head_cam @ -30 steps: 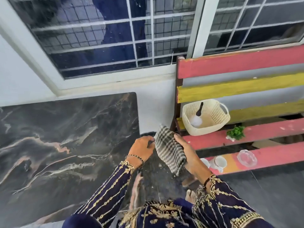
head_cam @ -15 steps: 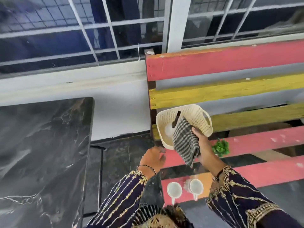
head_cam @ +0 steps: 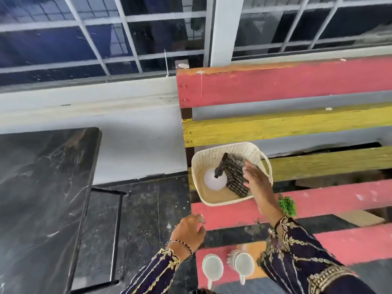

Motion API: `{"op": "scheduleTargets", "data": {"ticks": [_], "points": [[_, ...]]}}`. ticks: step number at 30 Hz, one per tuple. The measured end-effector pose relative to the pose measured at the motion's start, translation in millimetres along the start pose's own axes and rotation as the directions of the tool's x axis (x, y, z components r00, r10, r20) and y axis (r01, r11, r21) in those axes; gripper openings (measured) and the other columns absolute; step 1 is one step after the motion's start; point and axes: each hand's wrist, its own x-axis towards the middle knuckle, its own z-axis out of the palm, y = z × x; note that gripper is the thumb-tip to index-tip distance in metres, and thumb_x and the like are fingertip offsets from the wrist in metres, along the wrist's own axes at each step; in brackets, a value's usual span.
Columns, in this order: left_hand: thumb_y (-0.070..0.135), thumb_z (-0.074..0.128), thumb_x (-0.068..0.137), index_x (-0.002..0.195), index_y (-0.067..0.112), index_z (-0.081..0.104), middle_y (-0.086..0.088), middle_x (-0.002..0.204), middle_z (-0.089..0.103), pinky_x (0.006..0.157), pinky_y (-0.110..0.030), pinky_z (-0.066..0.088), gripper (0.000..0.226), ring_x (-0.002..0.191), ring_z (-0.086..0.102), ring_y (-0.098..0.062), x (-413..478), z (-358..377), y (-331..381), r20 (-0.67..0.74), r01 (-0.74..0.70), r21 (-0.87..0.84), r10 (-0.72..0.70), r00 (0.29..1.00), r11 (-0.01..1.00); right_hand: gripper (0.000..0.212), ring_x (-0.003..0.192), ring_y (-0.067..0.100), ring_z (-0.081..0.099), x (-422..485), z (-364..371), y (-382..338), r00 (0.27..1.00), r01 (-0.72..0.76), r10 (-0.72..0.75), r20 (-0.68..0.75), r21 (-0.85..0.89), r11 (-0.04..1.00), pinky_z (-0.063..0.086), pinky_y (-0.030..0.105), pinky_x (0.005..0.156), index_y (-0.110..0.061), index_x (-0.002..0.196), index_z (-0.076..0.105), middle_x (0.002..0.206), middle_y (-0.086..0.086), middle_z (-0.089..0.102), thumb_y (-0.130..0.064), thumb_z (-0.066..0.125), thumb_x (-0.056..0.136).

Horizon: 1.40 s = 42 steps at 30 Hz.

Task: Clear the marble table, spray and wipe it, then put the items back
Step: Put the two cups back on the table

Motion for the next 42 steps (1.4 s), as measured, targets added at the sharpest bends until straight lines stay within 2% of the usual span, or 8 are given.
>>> {"op": "scheduleTargets", "data": {"ticks": [7,10,14,18,23,28,34,42], "points": [[0.017,0.05,0.09,0.11,0.011,0.065,-0.007,0.117,0.067,0.093,-0.033,0.051,0.026,0.106,0.064,-0.022,1.2,12.0,0.2,0.042,0.031,0.04,-0.032,0.999,0.999,0.023,0.099,0.014,0.072,-62.4,-1.2,32.1,0.999,0.022,-0.024,0.034,0.045,0.999,0.057,0.025,0.081,-0.023,0.121,0.067,0.11,-0.003,0.075,-0.02,0.066,0.099],[0.017,0.047,0.09,0.108,0.007,0.061,-0.012,0.111,0.068,0.089,-0.038,0.053,0.024,0.101,0.064,-0.027,-8.4,24.2,-6.1,0.085,0.062,0.108,-0.071,0.994,0.992,0.02,0.101,0.008,0.072,-89.0,-1.6,59.2,0.998,-0.029,0.031,0.057,-0.038,0.999,0.057,0.028,0.086,-0.023,0.119,0.069,0.113,-0.001,0.076,-0.018,0.064,0.1],[0.02,0.048,0.093,0.126,0.01,0.051,-0.012,0.119,0.064,0.093,-0.042,0.052,0.034,0.108,0.063,-0.028,-15.7,48.6,-18.8,0.146,0.099,0.184,-0.127,0.981,0.978,0.025,0.1,0.002,0.07,-116.7,-7.9,98.7,0.989,-0.078,0.101,0.104,-0.211,0.974,0.054,0.017,0.084,-0.017,0.122,0.07,0.117,-0.001,0.075,-0.018,0.068,0.097],[0.027,0.048,0.096,0.129,0.013,0.046,-0.011,0.122,0.063,0.089,-0.043,0.054,0.036,0.11,0.062,-0.03,-21.6,78.0,-29.9,0.218,0.133,0.319,-0.209,0.953,0.938,0.045,0.119,0.018,0.059,-134.1,-17.0,146.8,0.98,-0.012,0.117,0.16,-0.539,0.843,0.044,0.033,0.101,-0.017,0.133,0.065,0.131,0.003,0.068,-0.024,0.077,0.09],[0.031,0.046,0.096,0.136,0.015,0.034,-0.013,0.118,0.063,0.083,-0.042,0.052,0.044,0.105,0.065,-0.033,-22.6,109.5,-39.3,0.249,0.128,0.421,-0.25,0.936,0.898,0.084,0.145,0.03,0.034,-140.4,-18.7,198.5,0.945,0.035,0.232,0.232,-0.774,0.632,0.031,0.05,0.117,-0.018,0.153,0.039,0.16,0.006,0.038,-0.036,0.081,0.082],[0.021,0.046,0.096,0.135,0.015,0.038,-0.014,0.115,0.062,0.085,-0.043,0.054,0.041,0.103,0.066,-0.033,-23.1,120.8,-42.1,0.219,0.131,0.385,-0.228,0.949,0.914,0.083,0.129,0.035,0.05,-141.9,-16.6,216.7,0.957,0.093,0.155,0.244,-0.767,0.635,0.046,0.044,0.103,-0.011,0.149,0.042,0.149,0.011,0.046,-0.015,0.084,0.078],[0.023,0.042,0.096,0.132,0.012,0.044,-0.018,0.113,0.063,0.083,-0.044,0.054,0.038,0.102,0.064,-0.037,-34.2,93.4,-39.9,0.18,0.13,0.358,-0.205,0.962,0.925,0.077,0.122,0.025,0.05,-149.1,-10.7,182.7,0.962,0.156,0.081,0.262,-0.766,0.624,0.054,0.04,0.089,-0.015,0.147,0.042,0.141,0.004,0.05,-0.028,0.081,0.082],[0.026,0.045,0.092,0.118,0.01,0.057,-0.02,0.102,0.069,0.073,-0.037,0.05,0.033,0.093,0.065,-0.04,-93.4,-13.5,-37.8,-0.112,0.222,0.131,-0.208,0.972,0.966,0.078,0.118,0.021,0.052,-187.9,30.6,86.4,0.932,0.328,-0.116,0.343,-0.661,0.675,0.041,0.032,0.082,-0.026,0.143,0.046,0.136,-0.004,0.054,-0.034,0.083,0.076]]}}
